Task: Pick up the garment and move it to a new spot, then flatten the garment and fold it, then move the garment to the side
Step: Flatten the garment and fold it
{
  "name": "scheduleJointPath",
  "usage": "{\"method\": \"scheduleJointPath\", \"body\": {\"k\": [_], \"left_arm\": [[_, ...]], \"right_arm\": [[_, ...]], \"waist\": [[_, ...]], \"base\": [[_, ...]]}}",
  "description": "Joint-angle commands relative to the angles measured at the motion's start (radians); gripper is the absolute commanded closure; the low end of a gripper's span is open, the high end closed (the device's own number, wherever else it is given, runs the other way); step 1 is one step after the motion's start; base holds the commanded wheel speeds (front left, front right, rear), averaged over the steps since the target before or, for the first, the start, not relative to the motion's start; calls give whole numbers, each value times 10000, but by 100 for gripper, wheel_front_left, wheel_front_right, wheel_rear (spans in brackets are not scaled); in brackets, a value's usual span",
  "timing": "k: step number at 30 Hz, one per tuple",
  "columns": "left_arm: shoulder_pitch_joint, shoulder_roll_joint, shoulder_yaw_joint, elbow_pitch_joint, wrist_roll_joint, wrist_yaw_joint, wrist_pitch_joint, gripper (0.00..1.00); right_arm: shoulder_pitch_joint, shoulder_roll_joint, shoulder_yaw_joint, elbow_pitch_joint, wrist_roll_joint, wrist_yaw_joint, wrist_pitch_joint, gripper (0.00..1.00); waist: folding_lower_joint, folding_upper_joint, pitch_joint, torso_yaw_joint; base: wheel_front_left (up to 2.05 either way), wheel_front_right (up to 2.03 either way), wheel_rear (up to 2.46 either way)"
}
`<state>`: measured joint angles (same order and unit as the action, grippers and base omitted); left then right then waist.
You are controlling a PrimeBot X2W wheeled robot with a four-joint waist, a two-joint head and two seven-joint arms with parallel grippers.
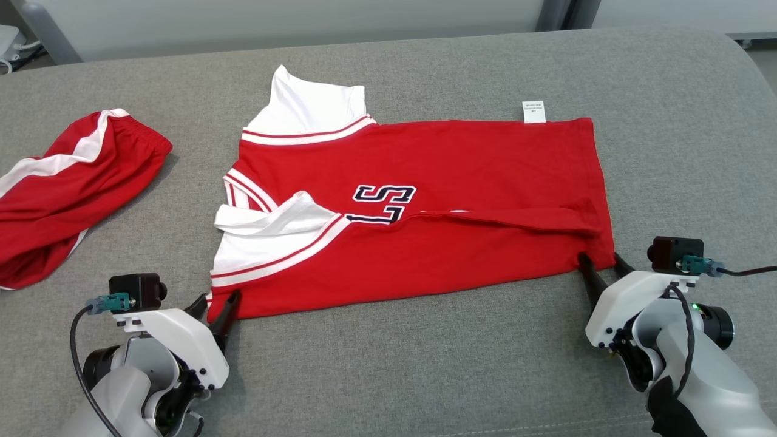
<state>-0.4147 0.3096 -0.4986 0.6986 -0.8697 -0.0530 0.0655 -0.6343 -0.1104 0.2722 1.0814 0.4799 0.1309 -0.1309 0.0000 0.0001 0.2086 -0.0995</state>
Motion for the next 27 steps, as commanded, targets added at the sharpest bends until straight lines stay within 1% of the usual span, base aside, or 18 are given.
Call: {"method": "scheduleJointPath", "body": {"k": [1,6,10,13,20,27], "left_arm": [[-75,53,32,144,-100,-106,424,100],[-115,36,0,83,-237,-156,679,100],[-35,120,65,-214,-350,-192,681,100],[134,244,86,-484,-406,-118,785,100],[1000,637,202,-1321,-578,215,918,100],[2105,1110,442,-2570,-793,771,1000,100]], "right_arm": [[-123,-31,308,-57,173,-2,13,100],[-48,-119,639,-55,585,-2,-67,100],[167,-250,861,-192,1014,-2,-124,100],[426,-339,1045,-434,1432,-2,-89,100],[1257,-831,1432,-1444,2499,-2,190,100],[2360,-1598,1665,-2979,3505,-2,982,100]], "waist": [[0,-1,-5,2],[0,-1,-51,8],[0,-1,-142,64],[0,-1,-250,153],[0,-1,-611,485],[0,-1,-903,866]], "base": [[0,0,0],[0,0,0],[0,0,0],[0,0,0],[0,0,0],[0,0,0]]}}
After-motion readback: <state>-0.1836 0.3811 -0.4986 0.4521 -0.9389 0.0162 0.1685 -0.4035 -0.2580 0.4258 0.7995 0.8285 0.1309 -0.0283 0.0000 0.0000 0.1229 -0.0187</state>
